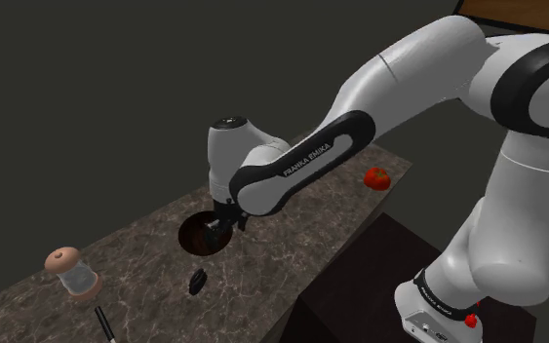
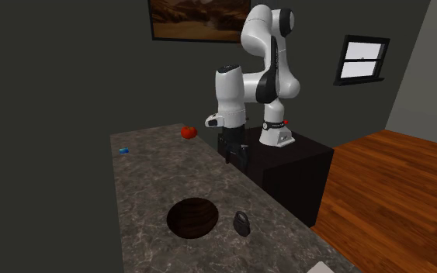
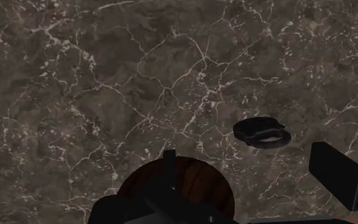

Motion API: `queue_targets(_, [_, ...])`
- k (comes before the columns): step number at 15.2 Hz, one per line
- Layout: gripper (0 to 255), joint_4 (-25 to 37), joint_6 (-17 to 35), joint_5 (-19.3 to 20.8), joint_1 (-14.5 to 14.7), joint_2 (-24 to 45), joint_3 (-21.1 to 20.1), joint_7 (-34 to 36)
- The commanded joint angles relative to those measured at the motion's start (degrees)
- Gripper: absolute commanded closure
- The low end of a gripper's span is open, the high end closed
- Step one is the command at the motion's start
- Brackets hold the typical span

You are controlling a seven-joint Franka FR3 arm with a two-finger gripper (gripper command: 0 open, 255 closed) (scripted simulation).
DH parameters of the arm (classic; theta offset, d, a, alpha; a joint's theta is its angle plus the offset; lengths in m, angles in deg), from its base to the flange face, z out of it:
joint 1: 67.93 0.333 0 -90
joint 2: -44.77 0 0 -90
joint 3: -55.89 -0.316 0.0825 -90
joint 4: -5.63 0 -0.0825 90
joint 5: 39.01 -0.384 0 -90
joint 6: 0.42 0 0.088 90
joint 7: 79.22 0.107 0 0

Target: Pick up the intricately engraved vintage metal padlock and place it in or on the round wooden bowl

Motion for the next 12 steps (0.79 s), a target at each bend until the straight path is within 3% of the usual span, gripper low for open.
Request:
queue_targets(1, [0, 3.29, 0.76, 1.9, 1.77, 4.61, 0.44, 2.22])
queue_targets(9, [0, 19.64, 0.66, 6.5, 9.08, 22.48, 3.19, 7.36])
queue_targets(12, [0, 20.36, 1.59, 6.87, 9.67, 24.15, 3.59, 7.64])
